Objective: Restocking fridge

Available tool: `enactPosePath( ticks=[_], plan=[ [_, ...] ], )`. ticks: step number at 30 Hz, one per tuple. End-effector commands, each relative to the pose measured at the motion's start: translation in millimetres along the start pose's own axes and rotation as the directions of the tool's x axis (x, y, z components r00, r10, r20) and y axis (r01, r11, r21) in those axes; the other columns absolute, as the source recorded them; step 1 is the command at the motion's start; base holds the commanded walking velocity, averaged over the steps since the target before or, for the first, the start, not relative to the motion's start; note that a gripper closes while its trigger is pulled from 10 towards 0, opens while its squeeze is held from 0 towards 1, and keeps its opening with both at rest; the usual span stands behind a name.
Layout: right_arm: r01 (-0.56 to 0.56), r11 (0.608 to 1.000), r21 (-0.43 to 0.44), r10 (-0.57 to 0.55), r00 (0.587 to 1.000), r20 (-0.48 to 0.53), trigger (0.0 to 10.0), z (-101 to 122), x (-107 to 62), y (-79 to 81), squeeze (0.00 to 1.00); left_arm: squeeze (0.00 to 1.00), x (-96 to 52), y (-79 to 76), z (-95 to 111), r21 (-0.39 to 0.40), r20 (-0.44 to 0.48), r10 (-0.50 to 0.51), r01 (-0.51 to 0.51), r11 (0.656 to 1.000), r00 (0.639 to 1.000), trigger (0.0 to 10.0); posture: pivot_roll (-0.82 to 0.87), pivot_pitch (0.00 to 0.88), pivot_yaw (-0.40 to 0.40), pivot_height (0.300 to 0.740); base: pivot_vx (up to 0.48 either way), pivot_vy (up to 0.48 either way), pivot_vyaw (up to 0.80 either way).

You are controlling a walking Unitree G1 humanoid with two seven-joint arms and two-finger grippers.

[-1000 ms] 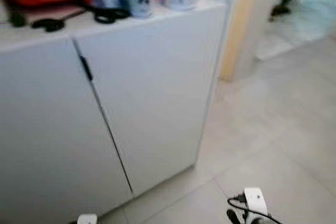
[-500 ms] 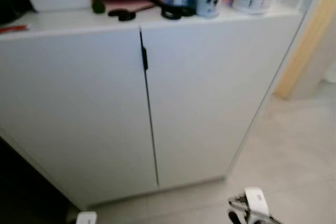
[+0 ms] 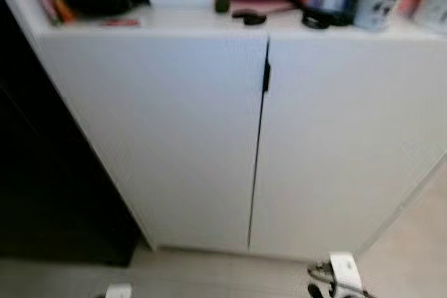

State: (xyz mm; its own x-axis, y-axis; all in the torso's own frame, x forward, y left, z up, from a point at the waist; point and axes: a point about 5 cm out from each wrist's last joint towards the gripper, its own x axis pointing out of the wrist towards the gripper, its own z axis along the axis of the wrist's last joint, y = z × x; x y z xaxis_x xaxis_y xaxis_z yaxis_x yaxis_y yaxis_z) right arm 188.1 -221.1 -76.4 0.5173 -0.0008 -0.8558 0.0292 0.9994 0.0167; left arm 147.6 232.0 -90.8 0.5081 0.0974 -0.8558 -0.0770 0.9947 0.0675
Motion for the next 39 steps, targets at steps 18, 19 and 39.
enactPosePath(
  ticks=[18, 19, 39],
  plan=[
    [-0.007, 0.999, 0.049, 0.007, 1.000, 0.005, 10.0, 0.7, 0.6, 2.8, 0.00, 0.00, -0.3, 3.1, -0.1, -0.013, -0.007, 0.009, -0.009, 1.000, 1.000, 10.0, 0.01, 0.000, -0.014, 0.740, 0.000, 0.190, 0.00],
    [-0.007, 0.999, 0.050, 0.007, 1.000, 0.005, 10.0, 0.5, 0.7, 2.9, 0.00, 0.00, -0.3, 3.2, -0.2, -0.012, -0.007, 0.009, -0.009, 1.000, 1.000, 10.0, 0.01, 0.000, -0.014, 0.740, 0.000, 0.296, 0.00],
    [-0.006, 0.999, 0.045, 0.006, 1.000, 0.002, 10.0, -0.9, 0.6, 3.3, 0.00, 0.00, -0.5, 3.4, -1.3, 0.000, -0.012, 0.003, -0.003, 1.000, 1.000, 10.0, 0.00, 0.000, -0.008, 0.740, 0.000, 0.287, 0.00]
  ],
)
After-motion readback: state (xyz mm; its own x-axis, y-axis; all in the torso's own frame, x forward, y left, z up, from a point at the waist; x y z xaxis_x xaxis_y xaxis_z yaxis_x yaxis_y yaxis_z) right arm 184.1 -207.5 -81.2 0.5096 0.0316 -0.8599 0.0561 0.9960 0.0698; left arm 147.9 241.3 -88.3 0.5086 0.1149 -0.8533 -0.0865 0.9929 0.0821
